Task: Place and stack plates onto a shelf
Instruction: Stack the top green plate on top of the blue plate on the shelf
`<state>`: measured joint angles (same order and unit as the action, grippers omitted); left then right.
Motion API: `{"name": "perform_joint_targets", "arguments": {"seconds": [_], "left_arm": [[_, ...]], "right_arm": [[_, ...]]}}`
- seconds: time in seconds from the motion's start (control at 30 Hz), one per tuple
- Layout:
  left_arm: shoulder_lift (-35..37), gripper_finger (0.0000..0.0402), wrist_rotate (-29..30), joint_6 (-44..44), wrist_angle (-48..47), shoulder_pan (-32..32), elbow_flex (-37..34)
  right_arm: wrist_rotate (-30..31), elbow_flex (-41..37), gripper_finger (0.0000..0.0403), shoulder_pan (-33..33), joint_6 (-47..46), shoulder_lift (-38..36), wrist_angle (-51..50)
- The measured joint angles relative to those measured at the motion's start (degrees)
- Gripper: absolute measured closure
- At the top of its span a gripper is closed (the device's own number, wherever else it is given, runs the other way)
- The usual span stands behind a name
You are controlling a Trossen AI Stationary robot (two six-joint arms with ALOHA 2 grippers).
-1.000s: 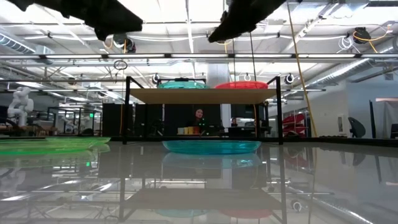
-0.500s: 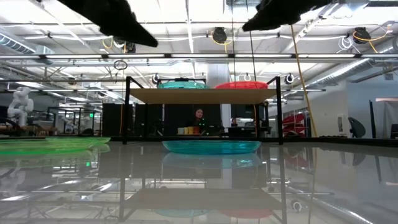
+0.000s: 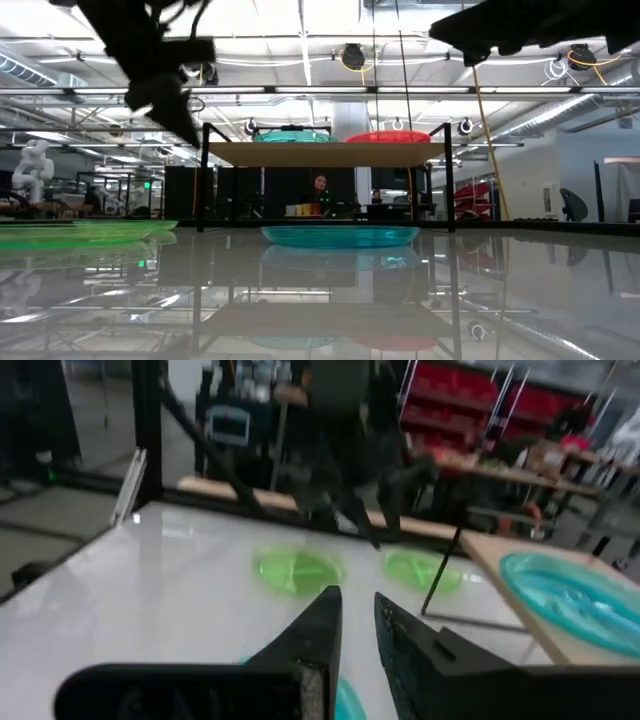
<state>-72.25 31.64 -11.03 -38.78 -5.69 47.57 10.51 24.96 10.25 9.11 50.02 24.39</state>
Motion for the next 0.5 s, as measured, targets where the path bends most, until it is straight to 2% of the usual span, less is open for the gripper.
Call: {"name": "perform_joint_targets", "arguments": {"seconds": [0.07,0.2,0.5], "left_arm": [[-0.36,0.0268,0.3,-4.65,-7.33,3.02,-0.09],[-1.51,0.0268,-0.48,-9.99,-13.98,8.92,-0.63],[-1.64,0.0268,-5.06,-10.45,-12.11,16.92,-7.63]], "right_arm": [[-0.01,-2.28,0.0356,0.01,0.39,-0.84,3.93],[-0.01,-5.39,0.0356,0.0,0.5,-1.53,9.95],[-0.13,-5.73,0.0356,0.01,0.1,-2.03,10.06]]}}
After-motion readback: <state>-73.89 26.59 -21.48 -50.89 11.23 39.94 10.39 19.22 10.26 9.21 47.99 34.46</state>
